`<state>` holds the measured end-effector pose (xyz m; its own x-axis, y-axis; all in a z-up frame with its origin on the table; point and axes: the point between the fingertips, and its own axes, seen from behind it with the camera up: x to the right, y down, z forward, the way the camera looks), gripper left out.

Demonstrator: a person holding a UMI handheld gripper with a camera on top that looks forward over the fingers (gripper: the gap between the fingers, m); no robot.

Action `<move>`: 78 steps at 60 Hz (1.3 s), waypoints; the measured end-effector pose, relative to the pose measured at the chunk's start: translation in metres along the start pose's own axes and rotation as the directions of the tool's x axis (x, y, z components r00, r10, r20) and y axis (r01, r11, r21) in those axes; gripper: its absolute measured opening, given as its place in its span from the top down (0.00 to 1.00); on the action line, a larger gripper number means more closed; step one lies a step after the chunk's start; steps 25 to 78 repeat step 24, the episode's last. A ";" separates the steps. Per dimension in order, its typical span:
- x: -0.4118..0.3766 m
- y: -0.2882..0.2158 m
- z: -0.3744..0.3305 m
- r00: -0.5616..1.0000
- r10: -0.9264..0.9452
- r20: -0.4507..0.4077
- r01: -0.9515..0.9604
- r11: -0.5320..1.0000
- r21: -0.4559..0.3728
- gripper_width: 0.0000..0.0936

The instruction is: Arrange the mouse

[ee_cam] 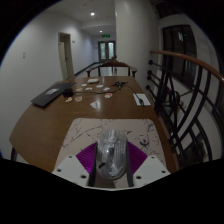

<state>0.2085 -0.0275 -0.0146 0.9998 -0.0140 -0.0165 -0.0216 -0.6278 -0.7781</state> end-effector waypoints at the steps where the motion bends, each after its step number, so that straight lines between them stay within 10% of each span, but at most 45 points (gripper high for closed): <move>1: 0.000 0.000 0.000 1.000 0.006 0.003 -0.006 1.000 0.002 0.50; 12: -0.005 0.004 -0.031 0.996 -0.023 0.090 0.026 0.999 -0.025 0.07; 78: 0.025 0.008 -0.106 0.985 0.043 0.165 -0.048 0.998 0.030 0.09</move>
